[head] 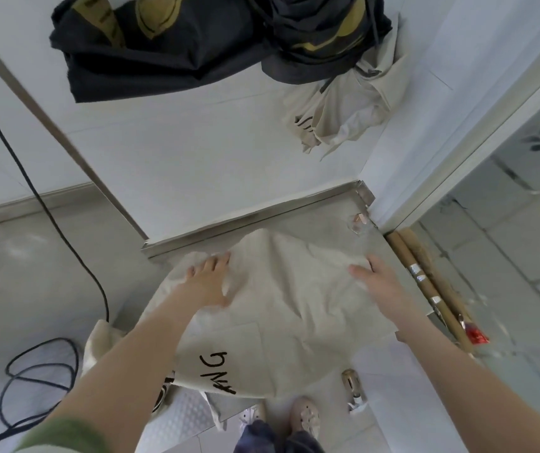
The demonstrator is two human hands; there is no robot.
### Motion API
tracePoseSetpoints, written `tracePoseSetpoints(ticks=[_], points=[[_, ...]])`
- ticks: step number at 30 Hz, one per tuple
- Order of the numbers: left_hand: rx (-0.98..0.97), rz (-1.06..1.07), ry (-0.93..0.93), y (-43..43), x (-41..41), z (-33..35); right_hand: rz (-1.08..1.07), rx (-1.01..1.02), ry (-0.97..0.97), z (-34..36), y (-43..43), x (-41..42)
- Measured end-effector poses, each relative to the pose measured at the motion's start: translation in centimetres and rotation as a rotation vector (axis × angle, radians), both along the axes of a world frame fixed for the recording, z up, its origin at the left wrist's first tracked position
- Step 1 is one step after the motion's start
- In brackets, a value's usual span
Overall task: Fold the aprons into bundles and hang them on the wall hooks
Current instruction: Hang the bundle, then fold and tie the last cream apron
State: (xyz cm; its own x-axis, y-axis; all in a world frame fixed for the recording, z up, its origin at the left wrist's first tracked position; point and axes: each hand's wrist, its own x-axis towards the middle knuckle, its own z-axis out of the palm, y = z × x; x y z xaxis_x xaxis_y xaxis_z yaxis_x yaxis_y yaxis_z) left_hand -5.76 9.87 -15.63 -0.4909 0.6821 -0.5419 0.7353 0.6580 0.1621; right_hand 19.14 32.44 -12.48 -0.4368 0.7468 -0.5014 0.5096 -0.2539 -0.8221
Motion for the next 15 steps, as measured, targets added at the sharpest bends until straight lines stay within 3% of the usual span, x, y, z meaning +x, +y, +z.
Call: tracePoseSetpoints(ticks=[3,6,10,15], points=[[-0.146,-0.056,0.035,-0.4,-0.1,-0.3,-0.041,0.218,-0.207,-1.2,1.5,1.9],[-0.158,-0.021,0.075,1.5,-0.3,0.4,0.062,0.126,-0.474,-2.7,2.1,3.1],[-0.002,0.03,0.142,3.8,-0.9,0.5,0.096,-0.019,-0.495,-2.5,2.1,2.0],[-0.063,0.026,0.123,4.8,-1.8,-0.6,0.091,0.204,-0.607,-2.5,2.6,-0.7]])
